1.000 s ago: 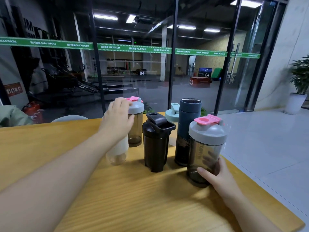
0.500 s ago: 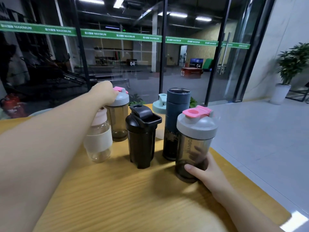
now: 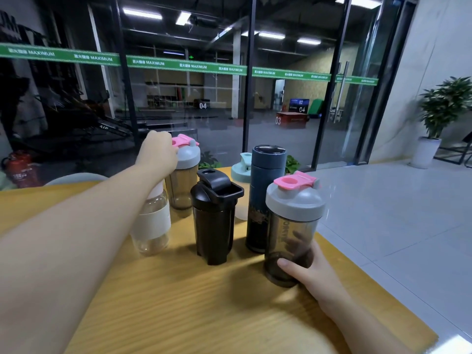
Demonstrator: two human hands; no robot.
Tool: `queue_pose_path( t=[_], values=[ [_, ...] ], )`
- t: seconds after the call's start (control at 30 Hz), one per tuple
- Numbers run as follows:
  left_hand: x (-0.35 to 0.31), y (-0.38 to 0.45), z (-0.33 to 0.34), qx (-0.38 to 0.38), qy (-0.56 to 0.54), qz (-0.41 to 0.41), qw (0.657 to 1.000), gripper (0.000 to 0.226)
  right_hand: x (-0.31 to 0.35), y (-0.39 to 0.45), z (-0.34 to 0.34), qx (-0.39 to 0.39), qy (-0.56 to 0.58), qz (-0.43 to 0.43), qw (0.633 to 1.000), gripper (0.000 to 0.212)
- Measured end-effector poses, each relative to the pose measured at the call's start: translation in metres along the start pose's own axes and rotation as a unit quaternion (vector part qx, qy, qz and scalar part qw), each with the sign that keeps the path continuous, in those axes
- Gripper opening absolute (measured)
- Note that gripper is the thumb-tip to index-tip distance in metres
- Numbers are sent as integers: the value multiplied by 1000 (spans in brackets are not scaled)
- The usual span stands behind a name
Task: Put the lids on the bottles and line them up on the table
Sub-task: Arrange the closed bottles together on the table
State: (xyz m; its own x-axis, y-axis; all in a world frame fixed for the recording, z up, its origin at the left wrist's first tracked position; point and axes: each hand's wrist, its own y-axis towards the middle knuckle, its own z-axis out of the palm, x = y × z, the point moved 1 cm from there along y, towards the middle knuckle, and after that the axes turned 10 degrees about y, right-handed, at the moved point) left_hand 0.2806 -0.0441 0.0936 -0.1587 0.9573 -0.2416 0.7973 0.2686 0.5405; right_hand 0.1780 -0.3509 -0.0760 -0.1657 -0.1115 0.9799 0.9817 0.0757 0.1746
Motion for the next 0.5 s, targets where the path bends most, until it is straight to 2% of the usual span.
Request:
queue_pose_path(
  t=[0.2, 0.33, 0.5],
  values=[
    [-8, -8, -25, -50, -47, 27, 997, 35, -2, 1, -2, -5, 19, -10, 1000, 55],
    [-10, -17, -41, -77, -81, 54, 992, 39, -1, -1, 0, -10, 36, -16, 999, 73],
    [-15, -33, -66, -109, -118, 79, 984, 39, 7, -8, 3, -70, 21, -59, 996, 103]
  ],
)
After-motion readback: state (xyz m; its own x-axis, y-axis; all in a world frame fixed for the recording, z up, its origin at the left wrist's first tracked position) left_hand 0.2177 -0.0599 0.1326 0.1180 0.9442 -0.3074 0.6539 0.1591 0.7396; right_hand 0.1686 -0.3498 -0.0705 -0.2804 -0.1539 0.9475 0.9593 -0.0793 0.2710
